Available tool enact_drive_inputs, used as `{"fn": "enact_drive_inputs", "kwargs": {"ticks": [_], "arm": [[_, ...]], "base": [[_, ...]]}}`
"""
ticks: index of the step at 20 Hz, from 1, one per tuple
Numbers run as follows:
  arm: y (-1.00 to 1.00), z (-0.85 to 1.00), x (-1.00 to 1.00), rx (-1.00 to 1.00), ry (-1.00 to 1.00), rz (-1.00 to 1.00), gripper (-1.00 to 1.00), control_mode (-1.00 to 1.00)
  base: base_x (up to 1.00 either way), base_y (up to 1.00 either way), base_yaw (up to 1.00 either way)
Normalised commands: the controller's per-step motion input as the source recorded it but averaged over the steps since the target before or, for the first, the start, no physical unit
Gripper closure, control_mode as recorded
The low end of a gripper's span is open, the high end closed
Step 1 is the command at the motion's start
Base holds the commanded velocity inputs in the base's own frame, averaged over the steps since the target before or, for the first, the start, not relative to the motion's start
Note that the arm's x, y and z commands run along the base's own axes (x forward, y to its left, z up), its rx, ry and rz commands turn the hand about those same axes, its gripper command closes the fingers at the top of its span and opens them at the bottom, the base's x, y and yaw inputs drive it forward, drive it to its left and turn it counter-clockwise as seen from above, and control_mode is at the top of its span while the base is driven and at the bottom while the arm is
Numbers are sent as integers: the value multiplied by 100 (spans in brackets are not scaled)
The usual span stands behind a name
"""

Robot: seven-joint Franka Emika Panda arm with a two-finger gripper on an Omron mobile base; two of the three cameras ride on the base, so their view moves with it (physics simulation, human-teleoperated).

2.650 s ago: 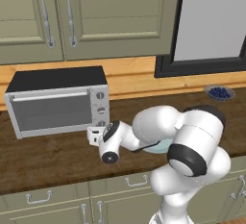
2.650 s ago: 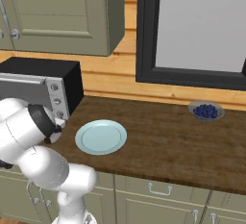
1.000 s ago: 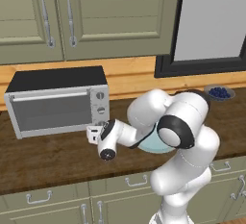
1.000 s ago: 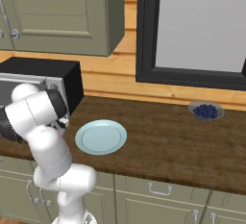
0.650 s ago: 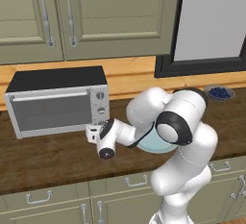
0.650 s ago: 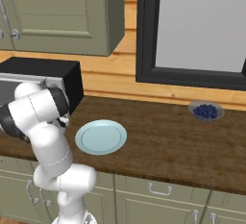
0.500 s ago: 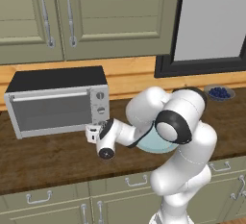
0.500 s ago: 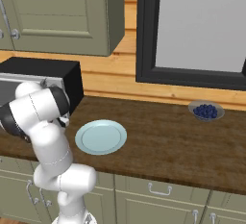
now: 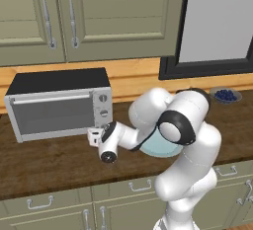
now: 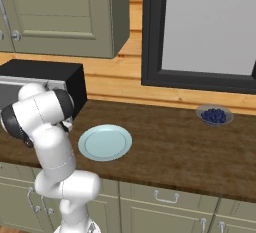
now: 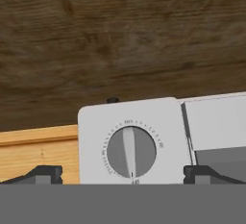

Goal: Pick up the kebab skewer and baguette bread, and place them inside the toaster oven. Close the toaster oven door and start by setting the timer.

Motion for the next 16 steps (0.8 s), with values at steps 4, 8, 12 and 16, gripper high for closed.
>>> {"fn": "enact_drive_inputs", "kwargs": {"ticks": [4,8,12,16], "arm": [[0,0,15,0,0,0,100,-100],[0,0,24,0,0,0,100,-100],[0,0,4,0,0,0,100,-100],[0,-6,0,0,-1,0,100,-100]], "base": [[0,0,0],[0,0,0],[0,0,0],[0,0,0]]}}
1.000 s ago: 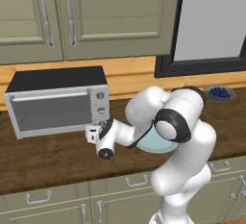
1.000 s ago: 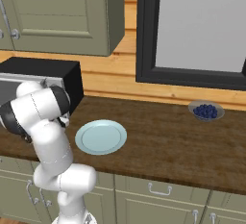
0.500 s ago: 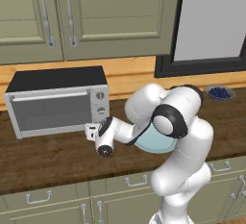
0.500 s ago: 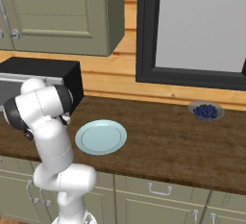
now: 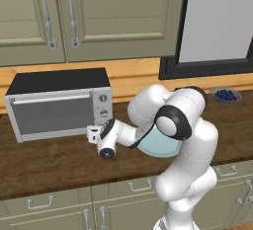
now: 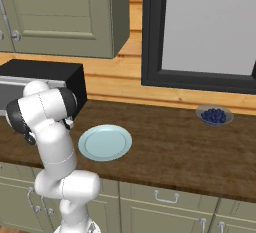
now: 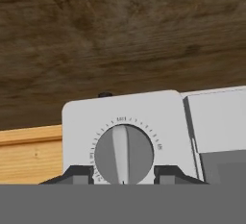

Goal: Pick up the kebab skewer and baguette bread, and place them inside the toaster oven. Close the toaster oven door and start by setting the timer.

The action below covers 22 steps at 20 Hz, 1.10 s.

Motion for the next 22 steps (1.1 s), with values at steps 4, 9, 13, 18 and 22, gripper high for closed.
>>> {"fn": "enact_drive_inputs", "kwargs": {"ticks": [4,9,13,18,22], "arm": [[0,-15,0,0,0,0,100,-100],[0,-30,0,0,0,0,100,-100],[0,-48,-5,2,-1,0,100,-100],[0,-55,-2,10,-5,0,100,-100],[0,-39,-1,15,-5,0,100,-100]], "base": [[0,0,0],[0,0,0],[0,0,0],[0,0,0],[0,0,0]]}}
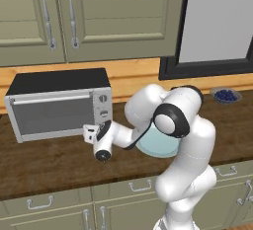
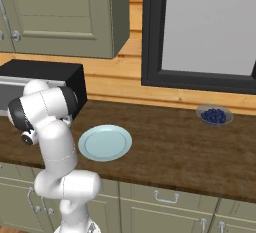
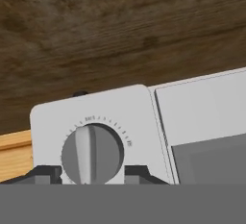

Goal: Pick up the kebab skewer and baguette bread, and place them inside the toaster oven. Close the toaster oven door and start by setting the timer.

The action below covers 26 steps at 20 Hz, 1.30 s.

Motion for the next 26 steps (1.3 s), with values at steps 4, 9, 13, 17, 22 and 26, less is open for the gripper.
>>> {"fn": "enact_drive_inputs", "kwargs": {"ticks": [4,9,13,17,22,26], "arm": [[0,-34,0,17,-8,0,100,-100],[0,-31,-7,15,-8,0,100,-100],[0,-30,-11,10,-5,0,100,-100],[3,-24,-3,11,-5,0,100,-100],[11,-23,-7,12,-3,0,100,-100],[13,-27,-10,14,0,0,100,-100]], "base": [[0,0,0],[0,0,0],[0,0,0],[0,0,0],[0,0,0],[0,0,0]]}}
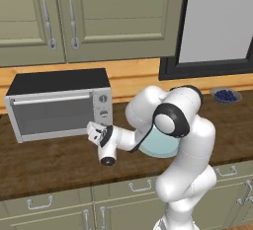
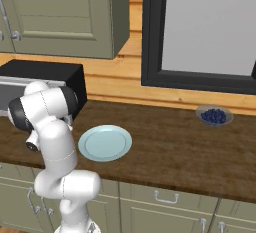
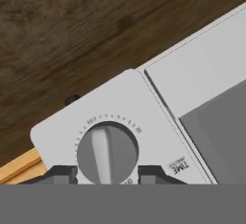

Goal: Pick up the kebab skewer and baguette bread, and place them inside the toaster oven. Close the toaster oven door and start by setting the timer.

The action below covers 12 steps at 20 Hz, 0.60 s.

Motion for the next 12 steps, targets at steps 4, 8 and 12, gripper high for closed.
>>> {"fn": "enact_drive_inputs", "kwargs": {"ticks": [4,8,12], "arm": [[19,-29,-7,15,0,0,100,-100],[30,-31,-5,14,0,0,100,-100],[32,-34,0,15,0,0,100,-100]], "base": [[0,0,0],[0,0,0],[0,0,0]]}}
